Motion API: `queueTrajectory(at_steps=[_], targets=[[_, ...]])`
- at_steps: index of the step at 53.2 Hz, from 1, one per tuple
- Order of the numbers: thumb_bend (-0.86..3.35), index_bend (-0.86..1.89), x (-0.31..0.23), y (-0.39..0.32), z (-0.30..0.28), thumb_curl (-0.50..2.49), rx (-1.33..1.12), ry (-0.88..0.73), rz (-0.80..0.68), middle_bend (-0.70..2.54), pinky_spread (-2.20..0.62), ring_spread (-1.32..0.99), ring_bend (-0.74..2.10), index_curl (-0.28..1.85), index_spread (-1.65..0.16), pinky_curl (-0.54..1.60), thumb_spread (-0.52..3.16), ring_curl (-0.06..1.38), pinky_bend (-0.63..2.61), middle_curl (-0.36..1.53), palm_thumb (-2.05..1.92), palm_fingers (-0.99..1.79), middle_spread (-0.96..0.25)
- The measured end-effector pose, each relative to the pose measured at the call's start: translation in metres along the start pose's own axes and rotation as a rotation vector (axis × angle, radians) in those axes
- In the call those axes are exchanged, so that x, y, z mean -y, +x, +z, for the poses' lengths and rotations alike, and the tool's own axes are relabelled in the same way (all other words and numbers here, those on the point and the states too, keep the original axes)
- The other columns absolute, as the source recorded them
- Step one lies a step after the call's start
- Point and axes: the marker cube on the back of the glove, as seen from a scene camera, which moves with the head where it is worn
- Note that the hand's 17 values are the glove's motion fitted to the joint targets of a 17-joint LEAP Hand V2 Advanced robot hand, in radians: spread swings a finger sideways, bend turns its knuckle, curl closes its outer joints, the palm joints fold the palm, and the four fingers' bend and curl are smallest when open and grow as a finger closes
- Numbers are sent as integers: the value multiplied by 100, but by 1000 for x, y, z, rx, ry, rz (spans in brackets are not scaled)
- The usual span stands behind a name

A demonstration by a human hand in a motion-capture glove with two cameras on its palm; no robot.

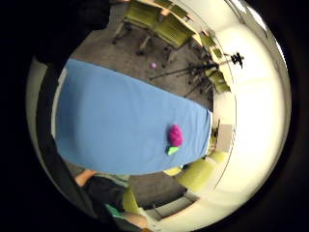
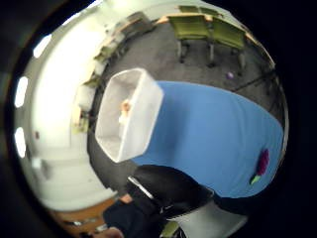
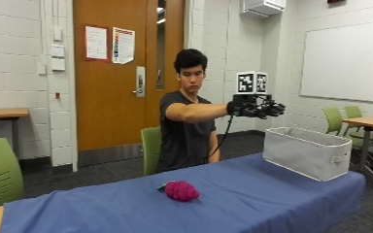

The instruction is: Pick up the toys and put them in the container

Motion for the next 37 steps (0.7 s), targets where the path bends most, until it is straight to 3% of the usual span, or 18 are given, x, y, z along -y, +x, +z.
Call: queueTrajectory(at_steps=[12, 20, 37], targets=[[-10, 12, -49, 168, 58, 27, -11, -54, 298, 18, -5, -13, 36, 17, -25, 32, 83, 27, 95, 41, -12, -14, -4], [-10, 14, -82, 238, 118, 25, 4, -146, 386, 17, -6, -15, 31, 20, -24, 31, 84, 26, 88, 40, -12, -13, -5], [-9, 21, -125, 280, 226, 23, 49, -273, 508, 15, -7, -16, 17, 30, -17, 26, 85, 25, 60, 36, -11, -13, -4]])
